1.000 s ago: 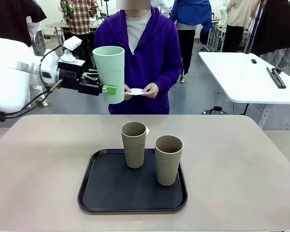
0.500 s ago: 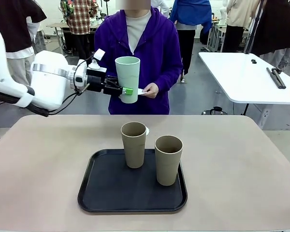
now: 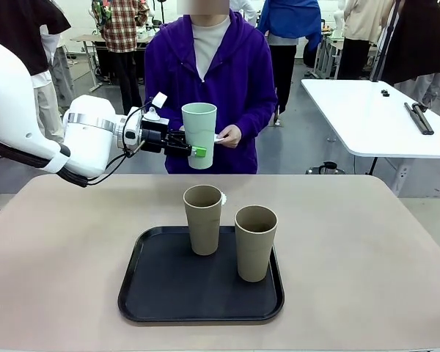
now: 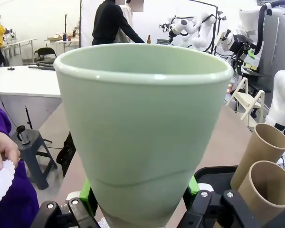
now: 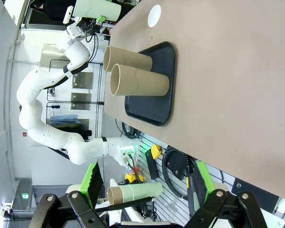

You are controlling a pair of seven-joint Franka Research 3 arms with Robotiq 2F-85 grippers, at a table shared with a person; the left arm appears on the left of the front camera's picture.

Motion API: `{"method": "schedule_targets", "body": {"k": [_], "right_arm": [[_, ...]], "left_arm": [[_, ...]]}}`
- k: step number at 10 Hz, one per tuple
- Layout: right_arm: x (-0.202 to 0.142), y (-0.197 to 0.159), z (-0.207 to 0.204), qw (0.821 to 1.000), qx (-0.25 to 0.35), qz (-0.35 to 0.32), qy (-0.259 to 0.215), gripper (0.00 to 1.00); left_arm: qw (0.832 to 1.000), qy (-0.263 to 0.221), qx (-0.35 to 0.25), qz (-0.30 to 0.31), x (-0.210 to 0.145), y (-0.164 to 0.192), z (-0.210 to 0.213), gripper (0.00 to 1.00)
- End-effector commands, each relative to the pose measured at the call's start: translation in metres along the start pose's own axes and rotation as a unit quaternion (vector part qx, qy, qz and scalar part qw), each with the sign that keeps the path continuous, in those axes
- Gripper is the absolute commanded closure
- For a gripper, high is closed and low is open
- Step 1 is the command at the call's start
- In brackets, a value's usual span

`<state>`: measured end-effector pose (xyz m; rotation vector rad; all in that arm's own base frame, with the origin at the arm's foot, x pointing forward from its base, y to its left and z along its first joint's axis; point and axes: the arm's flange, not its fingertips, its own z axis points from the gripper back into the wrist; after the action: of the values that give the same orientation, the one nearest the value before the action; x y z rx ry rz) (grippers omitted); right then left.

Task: Place coasters on the table and set cups on them.
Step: Pick up one Reusable plastic cup and place it on a coaster set by the human.

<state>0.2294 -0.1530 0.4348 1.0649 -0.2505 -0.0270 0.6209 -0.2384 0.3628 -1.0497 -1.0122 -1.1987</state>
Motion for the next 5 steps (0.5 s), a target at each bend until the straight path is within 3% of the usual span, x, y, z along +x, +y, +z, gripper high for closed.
{"method": "schedule_targets", "body": {"k": [1, 5], "right_arm": [[0.0008, 0.0003, -0.0001, 1.0, 0.006, 0.002, -0.001, 0.0], [0.0008, 0.0003, -0.0001, 1.0, 0.006, 0.002, -0.001, 0.0]], "left_arm": [[1.0, 0.0, 0.001, -0.001, 0.0008, 0.0006, 0.0003, 0.16], [1.0, 0.0, 0.001, -0.001, 0.0008, 0.0006, 0.0003, 0.16]]}}
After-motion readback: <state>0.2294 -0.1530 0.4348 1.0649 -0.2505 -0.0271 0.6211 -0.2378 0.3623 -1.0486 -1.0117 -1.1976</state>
